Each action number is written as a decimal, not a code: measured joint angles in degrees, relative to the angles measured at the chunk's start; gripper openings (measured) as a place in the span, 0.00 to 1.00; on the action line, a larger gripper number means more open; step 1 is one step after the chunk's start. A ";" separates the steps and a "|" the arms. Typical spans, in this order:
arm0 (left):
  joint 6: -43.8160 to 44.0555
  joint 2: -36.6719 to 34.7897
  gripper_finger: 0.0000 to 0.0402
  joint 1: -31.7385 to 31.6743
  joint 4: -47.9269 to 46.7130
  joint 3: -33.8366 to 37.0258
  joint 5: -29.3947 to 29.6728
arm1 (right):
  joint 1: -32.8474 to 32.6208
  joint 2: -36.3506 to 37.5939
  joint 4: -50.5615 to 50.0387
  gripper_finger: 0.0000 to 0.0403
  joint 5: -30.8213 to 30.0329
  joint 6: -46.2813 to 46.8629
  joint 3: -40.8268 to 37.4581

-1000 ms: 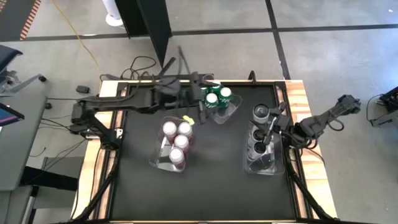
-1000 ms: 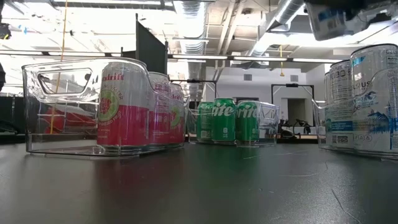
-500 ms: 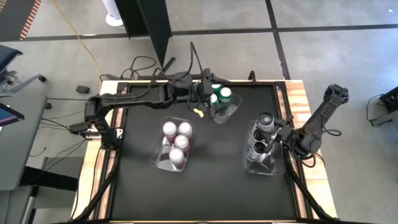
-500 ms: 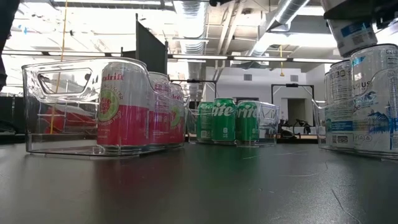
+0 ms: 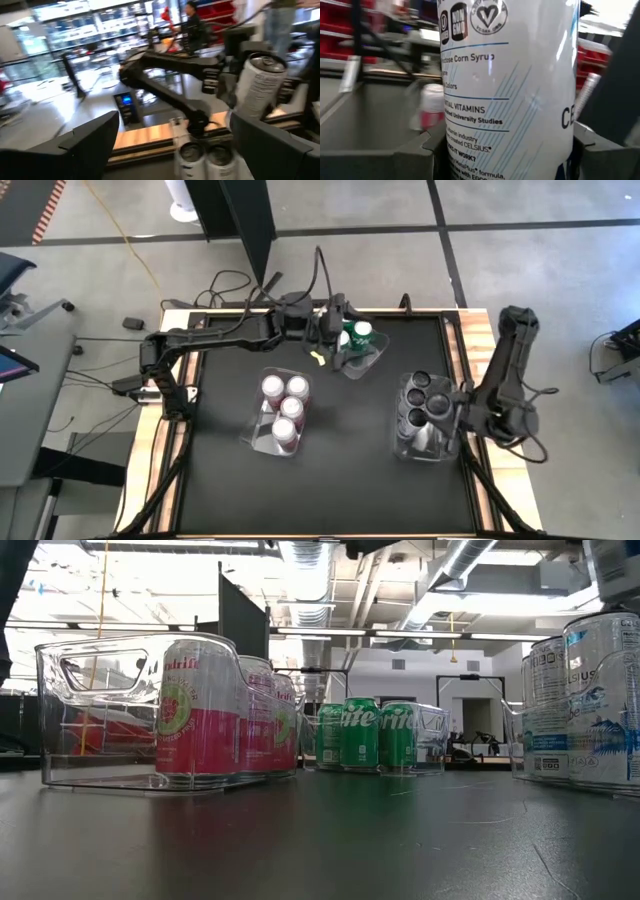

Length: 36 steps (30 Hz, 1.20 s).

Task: Sort soda cans
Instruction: Put the white blue soda can into the right transparent bin

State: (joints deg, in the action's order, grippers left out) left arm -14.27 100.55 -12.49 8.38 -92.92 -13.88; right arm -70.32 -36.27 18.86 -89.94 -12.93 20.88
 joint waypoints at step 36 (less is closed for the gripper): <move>-8.63 9.56 0.94 10.58 2.65 0.07 -9.87 | -4.42 -26.56 -21.86 0.61 0.09 51.65 -0.07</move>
State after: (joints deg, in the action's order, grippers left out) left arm -22.90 110.11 -1.91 11.03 -92.85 -23.75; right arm -74.74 -62.83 -2.99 -89.84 38.72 20.82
